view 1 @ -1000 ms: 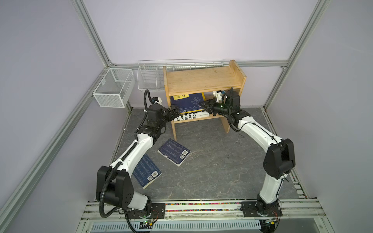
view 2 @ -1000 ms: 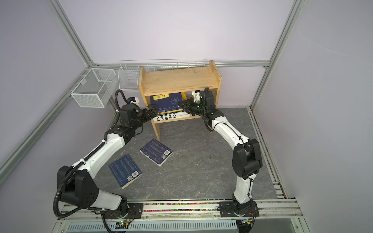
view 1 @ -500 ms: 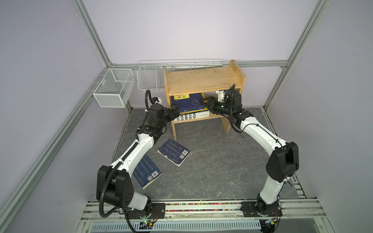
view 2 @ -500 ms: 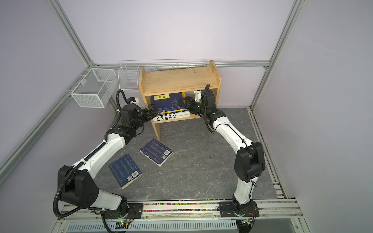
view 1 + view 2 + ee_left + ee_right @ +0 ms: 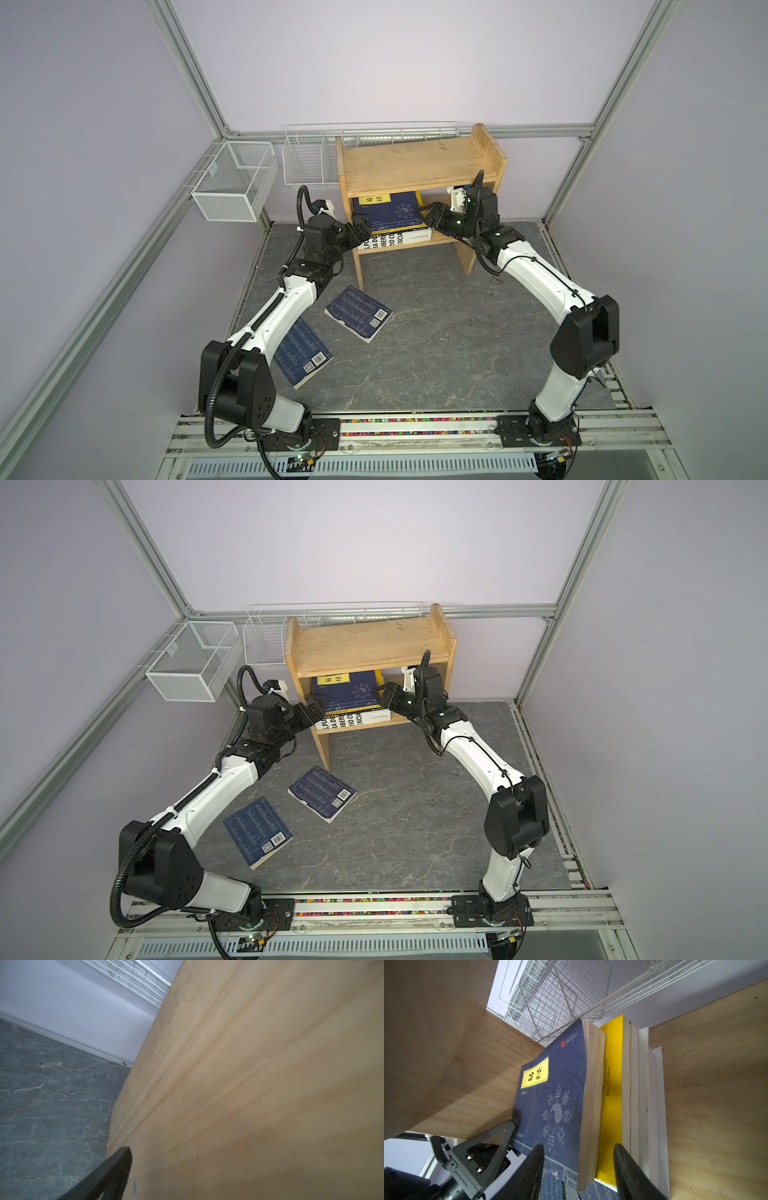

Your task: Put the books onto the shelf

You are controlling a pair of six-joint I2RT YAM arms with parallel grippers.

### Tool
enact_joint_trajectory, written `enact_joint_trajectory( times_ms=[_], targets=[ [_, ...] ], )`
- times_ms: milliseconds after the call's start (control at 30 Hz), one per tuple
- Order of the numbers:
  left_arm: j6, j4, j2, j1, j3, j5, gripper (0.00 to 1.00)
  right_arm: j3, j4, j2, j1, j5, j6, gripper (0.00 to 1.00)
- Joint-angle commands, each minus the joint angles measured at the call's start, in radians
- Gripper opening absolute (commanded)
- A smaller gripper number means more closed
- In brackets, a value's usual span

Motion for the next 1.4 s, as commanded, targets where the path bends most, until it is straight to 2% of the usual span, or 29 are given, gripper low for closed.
enact_joint_trajectory(
  times_ms=[0, 167, 300, 400, 467, 567, 767, 867, 1033, 1133, 1167, 1233, 1367],
  targets=[
    [0.019, 0.16, -0.076, 0.002, -0.037, 0.15, 0.99, -0.037, 0.146, -0.076, 0.021, -0.037, -0.083, 0.61],
    [0.03, 0.259, -0.166, 0.003, -0.098, 0.242, 0.99, -0.105, 0.236, -0.13, 0.034, -0.04, -0.125, 0.69],
    [0.059, 0.179, -0.25, 0.003, -0.149, 0.283, 0.99, -0.21, 0.269, -0.211, 0.045, 0.033, -0.119, 0.73],
    [0.08, 0.094, -0.341, 0.002, -0.223, 0.308, 0.99, -0.283, 0.227, -0.269, 0.066, 0.066, -0.125, 0.74],
    [0.075, 0.009, -0.414, 0.002, -0.279, 0.26, 0.99, -0.325, 0.156, -0.303, 0.088, 0.087, -0.147, 0.73],
    [-0.021, -0.153, -0.523, 0.002, -0.373, 0.085, 0.99, -0.426, 0.087, -0.352, 0.14, 0.144, -0.144, 0.73],
    [-0.136, -0.243, -0.671, 0.001, -0.593, 0.009, 0.99, -0.657, 0.05, -0.458, 0.241, 0.351, -0.113, 0.75],
    [-0.206, -0.234, -0.659, 0.001, -0.678, -0.019, 0.99, -0.697, 0.067, -0.47, 0.275, 0.344, -0.134, 0.75],
    [-0.279, -0.212, -0.518, 0.002, -0.751, -0.044, 1.0, -0.668, 0.033, -0.401, 0.311, 0.285, -0.21, 0.75],
    [-0.287, -0.195, -0.431, 0.002, -0.75, -0.035, 1.0, -0.669, 0.093, -0.318, 0.341, 0.225, -0.218, 0.75],
    [-0.29, -0.198, -0.407, 0.003, -0.743, -0.033, 1.0, -0.665, 0.114, -0.286, 0.353, 0.215, -0.217, 0.8],
    [-0.297, -0.199, -0.367, 0.001, -0.733, -0.035, 1.0, -0.659, 0.17, -0.219, 0.37, 0.227, -0.195, 0.84],
    [-0.32, -0.161, -0.318, 0.001, -0.746, -0.035, 0.99, -0.636, 0.27, -0.076, 0.389, 0.23, -0.174, 0.84]
  ],
)
